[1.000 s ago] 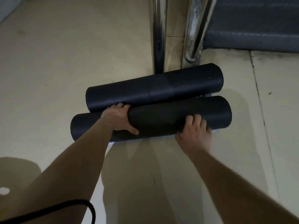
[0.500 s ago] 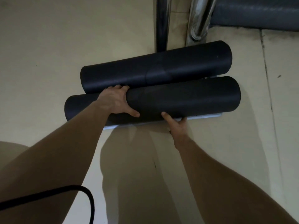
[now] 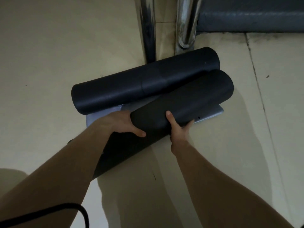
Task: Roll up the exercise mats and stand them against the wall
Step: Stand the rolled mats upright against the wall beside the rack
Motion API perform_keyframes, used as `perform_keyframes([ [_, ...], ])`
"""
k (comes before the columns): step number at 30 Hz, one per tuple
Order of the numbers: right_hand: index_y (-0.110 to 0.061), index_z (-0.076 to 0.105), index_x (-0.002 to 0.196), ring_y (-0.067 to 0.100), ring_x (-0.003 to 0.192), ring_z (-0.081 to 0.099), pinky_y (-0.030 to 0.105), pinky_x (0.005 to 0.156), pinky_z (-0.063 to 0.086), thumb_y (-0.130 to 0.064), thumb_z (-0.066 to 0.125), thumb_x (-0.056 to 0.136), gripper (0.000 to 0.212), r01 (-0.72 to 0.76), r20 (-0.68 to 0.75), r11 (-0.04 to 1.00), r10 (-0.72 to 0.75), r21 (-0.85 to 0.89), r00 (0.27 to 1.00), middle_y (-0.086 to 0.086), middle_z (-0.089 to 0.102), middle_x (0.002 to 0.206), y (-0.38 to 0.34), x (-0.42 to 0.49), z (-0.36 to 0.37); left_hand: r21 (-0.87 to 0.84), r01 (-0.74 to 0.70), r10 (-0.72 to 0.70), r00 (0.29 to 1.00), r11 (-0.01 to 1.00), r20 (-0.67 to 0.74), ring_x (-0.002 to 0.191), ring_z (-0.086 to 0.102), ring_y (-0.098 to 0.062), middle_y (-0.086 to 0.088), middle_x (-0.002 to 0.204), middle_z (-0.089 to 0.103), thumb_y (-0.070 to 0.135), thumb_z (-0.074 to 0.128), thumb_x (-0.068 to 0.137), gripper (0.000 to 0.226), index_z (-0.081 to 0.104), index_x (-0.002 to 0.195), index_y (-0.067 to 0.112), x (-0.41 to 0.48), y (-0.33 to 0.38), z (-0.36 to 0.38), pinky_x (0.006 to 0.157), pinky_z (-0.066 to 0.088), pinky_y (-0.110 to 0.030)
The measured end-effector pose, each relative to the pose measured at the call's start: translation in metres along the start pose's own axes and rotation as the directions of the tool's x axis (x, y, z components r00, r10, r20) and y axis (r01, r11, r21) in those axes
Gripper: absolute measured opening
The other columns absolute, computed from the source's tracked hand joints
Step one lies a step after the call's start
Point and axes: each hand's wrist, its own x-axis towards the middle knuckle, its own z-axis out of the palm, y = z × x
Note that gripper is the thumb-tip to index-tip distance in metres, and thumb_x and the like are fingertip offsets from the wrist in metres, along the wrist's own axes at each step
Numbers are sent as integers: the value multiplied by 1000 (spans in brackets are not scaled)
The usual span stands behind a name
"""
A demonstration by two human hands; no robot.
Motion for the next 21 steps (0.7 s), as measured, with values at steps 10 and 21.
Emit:
perform_keyframes([
  [10, -30, 0, 164, 42, 134, 46, 54, 111, 41, -78, 82, 58, 143, -90, -429, 868, -149, -488, 891, 20, 42, 147, -29, -43, -8, -238, -122, 138, 989, 964, 54, 117, 52, -19, 1, 137, 50, 56, 90, 59, 109, 34, 147, 26, -18, 51, 28, 101, 44, -37],
  [21, -53, 35, 141, 21, 117, 66, 52, 78, 64, -43, 95, 68, 95, 21, 6, 977, -20, -214, 1000, -13, 60, 137, 13, -58, -37, -303, -131, 163, 983, 944, 83, 115, 52, -19, -1, 144, 49, 56, 86, 65, 113, 22, 154, 28, -9, 49, 35, 102, 44, -36],
])
